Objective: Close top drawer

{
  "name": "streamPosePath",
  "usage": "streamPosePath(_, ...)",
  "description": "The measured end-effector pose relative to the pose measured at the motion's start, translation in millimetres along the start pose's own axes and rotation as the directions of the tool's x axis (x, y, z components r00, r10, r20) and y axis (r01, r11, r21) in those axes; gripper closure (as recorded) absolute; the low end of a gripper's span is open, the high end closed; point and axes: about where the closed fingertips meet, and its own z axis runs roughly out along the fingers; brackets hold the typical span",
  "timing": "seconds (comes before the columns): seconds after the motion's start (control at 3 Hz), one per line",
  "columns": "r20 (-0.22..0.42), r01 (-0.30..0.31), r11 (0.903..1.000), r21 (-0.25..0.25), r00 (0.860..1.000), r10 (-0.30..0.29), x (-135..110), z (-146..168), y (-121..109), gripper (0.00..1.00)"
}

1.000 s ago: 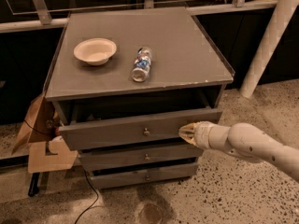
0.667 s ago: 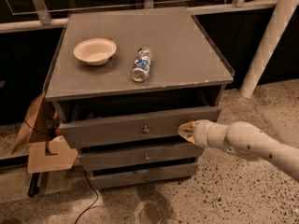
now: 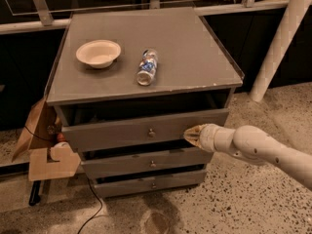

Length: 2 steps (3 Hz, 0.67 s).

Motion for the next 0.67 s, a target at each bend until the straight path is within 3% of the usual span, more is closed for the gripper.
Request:
streamPosePath(0.33,0.004,0.001,0.9999,-0.012,1.0,-0.001,0.4,1.2,0.2,1.0)
streamPosePath(0.67,0.017,-0.028,0.998,-0.056,0.999,0.029,-1.2,-9.9,3.1,1.0)
